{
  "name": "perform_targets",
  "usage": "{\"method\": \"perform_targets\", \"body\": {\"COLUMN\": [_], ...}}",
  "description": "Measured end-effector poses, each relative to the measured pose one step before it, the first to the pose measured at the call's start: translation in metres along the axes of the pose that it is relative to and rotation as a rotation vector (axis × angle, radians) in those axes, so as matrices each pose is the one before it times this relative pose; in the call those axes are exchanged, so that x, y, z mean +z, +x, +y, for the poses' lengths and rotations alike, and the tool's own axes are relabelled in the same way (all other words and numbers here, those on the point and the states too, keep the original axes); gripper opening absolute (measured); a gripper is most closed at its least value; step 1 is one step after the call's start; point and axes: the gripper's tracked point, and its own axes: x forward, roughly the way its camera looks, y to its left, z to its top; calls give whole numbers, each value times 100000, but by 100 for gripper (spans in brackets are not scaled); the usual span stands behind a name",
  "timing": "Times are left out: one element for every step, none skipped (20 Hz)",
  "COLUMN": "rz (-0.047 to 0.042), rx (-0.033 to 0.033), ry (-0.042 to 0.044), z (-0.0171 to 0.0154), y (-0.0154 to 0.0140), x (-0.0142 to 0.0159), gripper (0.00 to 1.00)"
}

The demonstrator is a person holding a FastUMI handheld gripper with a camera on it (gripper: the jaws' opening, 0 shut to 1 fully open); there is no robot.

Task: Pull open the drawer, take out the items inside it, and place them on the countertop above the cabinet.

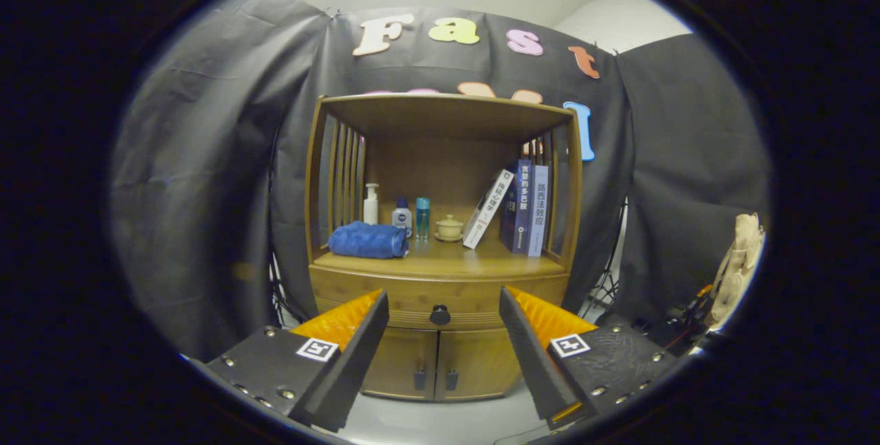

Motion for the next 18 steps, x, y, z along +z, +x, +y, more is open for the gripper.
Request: {"method": "perform_targets", "body": {"rz": [-426,-1391,-2073,-2432,-1322,-198,135,240,727,657,841,192,-776,-980,-1521,-1278,-882,-292], "rx": [-1639,-1246,-402,-13,234,658,753,199,350,467,-776,-1328,-1487,-475,404,1080,1493,987], "ry": [1553,1276,516,388,-257,-819,-634,664,1755,3514,2734,193,-1789,-3161,-3046,-2272,-962,184], "z": [-292,-153,99,-20,18,129,10,-120,-207,-90,-275,-525,-518,-166,182,291,440,459], "y": [48,-25,87,195,395,461,404,666,658,767,763,791,733,712,875,902,997,1046], "x": [-54,187,254,312,-117,-236,-267,-324,-551,-594,-690,-433,-223,-254,-303,-383,-678,-633], "gripper": [97,97,97,97,96,96,96,97,97,97,97,97,97,98,98,98,99,98]}}
